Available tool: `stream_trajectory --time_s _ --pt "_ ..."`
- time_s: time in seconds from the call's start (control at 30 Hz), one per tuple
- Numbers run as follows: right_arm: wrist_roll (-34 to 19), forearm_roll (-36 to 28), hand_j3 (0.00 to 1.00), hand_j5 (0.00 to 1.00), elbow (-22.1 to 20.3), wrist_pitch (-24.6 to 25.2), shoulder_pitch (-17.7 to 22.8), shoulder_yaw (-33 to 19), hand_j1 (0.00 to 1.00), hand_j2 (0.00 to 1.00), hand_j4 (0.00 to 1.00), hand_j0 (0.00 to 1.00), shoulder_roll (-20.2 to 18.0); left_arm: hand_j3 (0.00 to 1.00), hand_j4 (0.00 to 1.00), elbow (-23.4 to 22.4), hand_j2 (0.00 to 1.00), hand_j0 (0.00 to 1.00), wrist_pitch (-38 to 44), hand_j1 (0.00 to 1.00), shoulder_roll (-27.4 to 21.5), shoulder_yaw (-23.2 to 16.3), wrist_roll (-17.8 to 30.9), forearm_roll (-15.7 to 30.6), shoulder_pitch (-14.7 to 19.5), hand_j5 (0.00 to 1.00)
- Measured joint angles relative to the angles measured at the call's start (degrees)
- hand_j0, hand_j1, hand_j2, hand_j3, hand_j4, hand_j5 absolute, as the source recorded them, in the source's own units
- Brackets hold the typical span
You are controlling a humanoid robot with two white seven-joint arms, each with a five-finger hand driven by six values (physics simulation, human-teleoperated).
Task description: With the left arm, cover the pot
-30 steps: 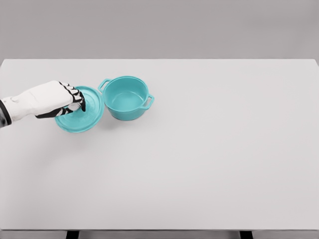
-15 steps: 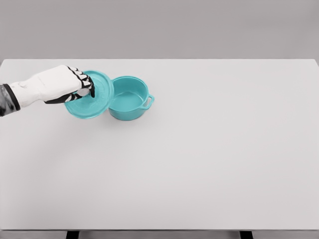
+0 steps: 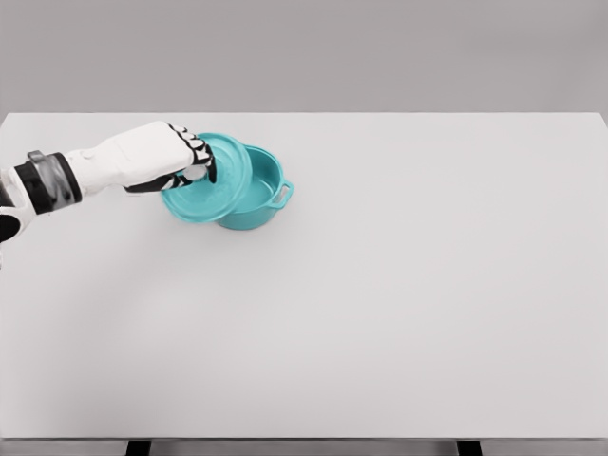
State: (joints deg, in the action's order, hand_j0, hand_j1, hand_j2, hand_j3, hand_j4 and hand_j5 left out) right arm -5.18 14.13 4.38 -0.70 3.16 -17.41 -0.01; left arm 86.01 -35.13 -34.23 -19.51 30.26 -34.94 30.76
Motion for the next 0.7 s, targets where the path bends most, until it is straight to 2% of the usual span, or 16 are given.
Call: stream_trajectory --time_s 0.3,0.7 --pt "0.0 0.0 1.00 1.00 0.0 0.0 0.0 0.0 1.00 1.00 1.00 1.00 0.0 0.50 0.50 -4.1 0.50 0.50 0.0 0.50 3.3 -2.6 0.0 -1.0 3.3 0.50" --pt "0.0 0.0 1.00 1.00 0.0 0.0 0.0 0.0 1.00 1.00 1.00 1.00 0.0 0.50 0.50 -8.8 0.50 0.50 0.0 0.50 7.5 -3.2 0.0 -3.9 5.7 0.50"
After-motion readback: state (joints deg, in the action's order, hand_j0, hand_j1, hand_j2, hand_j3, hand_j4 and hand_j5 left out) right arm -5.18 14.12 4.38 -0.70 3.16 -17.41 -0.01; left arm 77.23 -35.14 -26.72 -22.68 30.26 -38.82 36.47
